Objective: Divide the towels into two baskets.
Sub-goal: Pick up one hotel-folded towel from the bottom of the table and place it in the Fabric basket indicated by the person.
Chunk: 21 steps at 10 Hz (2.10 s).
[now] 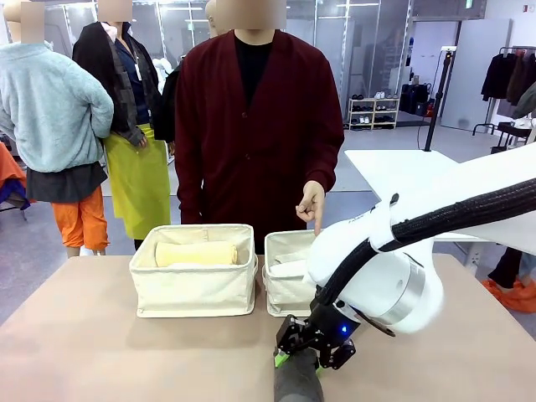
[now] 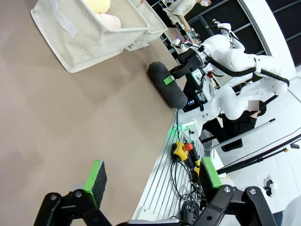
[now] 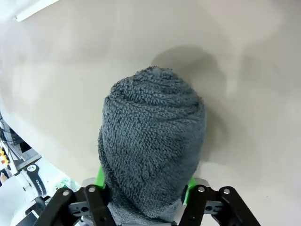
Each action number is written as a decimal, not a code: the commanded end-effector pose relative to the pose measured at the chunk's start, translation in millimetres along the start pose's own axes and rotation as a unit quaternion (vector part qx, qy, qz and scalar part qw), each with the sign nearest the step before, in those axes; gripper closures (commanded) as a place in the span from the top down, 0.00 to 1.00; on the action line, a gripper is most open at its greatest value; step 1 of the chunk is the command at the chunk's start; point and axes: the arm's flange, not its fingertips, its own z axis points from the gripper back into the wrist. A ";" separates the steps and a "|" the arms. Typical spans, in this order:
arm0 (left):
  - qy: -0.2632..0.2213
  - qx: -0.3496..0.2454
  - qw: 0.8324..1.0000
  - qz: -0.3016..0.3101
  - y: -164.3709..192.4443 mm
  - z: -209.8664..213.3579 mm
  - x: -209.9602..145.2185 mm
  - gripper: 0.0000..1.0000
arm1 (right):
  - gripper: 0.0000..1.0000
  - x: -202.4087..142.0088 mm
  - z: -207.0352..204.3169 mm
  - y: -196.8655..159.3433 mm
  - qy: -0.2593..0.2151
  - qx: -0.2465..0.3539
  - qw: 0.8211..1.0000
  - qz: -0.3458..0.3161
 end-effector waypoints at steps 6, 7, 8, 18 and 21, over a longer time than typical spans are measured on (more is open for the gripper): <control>0.006 0.003 1.000 -0.003 -4.1 2.7 -2.3 1.00 | 0.00 -18.1 68.1 38.1 0.026 -0.009 0.995 0.092; 0.006 0.003 1.000 -0.003 -4.1 2.7 -2.3 1.00 | 0.00 -17.0 91.5 55.6 0.040 -0.024 0.987 0.151; 0.006 0.003 1.000 -0.003 -4.1 2.7 -2.3 1.00 | 0.00 -16.8 106.6 71.7 0.050 -0.048 0.977 0.203; 0.006 0.003 1.000 -0.003 -4.1 2.7 -2.3 1.00 | 0.00 -18.2 141.6 111.8 0.145 -0.186 0.800 0.551; 0.006 0.003 1.000 -0.003 -4.1 2.7 -2.3 1.00 | 0.42 -6.5 167.8 112.0 0.116 -0.266 0.710 0.642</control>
